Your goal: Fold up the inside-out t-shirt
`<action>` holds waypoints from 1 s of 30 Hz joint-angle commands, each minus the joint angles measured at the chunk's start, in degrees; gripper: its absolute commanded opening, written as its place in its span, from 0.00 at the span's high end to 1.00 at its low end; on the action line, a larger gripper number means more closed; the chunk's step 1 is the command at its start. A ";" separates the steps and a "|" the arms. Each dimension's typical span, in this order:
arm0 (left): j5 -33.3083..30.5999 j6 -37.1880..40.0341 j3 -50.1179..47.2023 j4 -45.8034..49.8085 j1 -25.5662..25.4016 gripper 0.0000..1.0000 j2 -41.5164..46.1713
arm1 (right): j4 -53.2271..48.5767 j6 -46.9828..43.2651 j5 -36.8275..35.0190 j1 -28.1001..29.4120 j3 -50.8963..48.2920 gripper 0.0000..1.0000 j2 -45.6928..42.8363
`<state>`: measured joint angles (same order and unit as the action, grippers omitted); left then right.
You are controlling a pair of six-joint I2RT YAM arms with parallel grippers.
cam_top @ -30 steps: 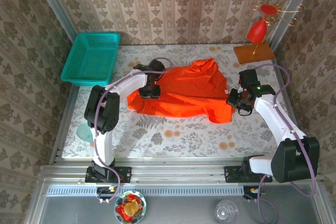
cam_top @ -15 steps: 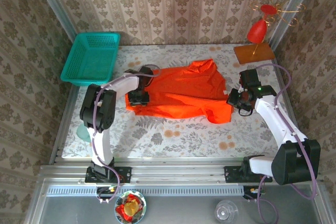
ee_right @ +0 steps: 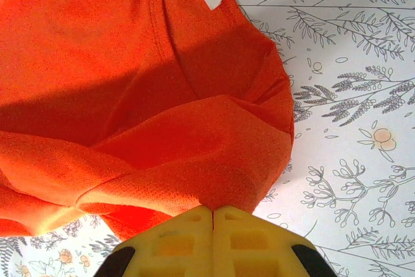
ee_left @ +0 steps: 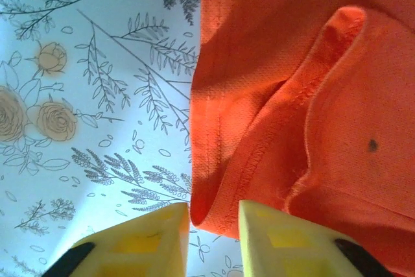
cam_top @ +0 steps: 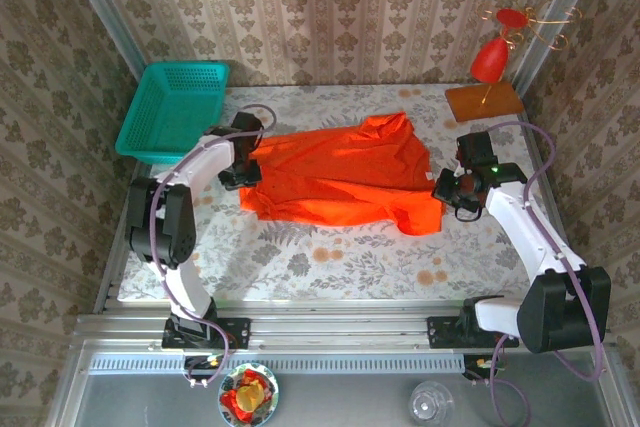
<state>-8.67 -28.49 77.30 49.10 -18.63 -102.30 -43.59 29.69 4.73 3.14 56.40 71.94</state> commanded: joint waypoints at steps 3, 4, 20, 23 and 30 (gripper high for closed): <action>14.91 0.60 -2.79 -5.49 0.24 0.62 2.35 | -2.18 -0.86 -0.78 -0.32 -0.02 1.00 -1.45; 17.17 -0.06 -3.17 -6.13 0.57 0.61 1.89 | -2.19 -0.86 -0.77 -0.32 -0.01 1.00 -1.65; 24.45 -1.20 -7.42 -16.25 3.87 0.70 -2.77 | -2.46 -0.64 -0.44 -0.32 -0.65 1.00 -2.65; 25.59 -1.20 -6.95 -17.28 3.93 0.74 -3.39 | -2.46 -0.69 -0.29 -0.32 -0.80 1.00 -2.85; 27.37 0.93 -6.07 -17.17 5.07 0.95 -2.84 | -2.64 -0.51 -0.24 -0.32 -0.20 1.00 -3.82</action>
<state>16.38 -28.88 70.26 32.62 -14.52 -106.10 -44.42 29.71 4.75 3.14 56.12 69.69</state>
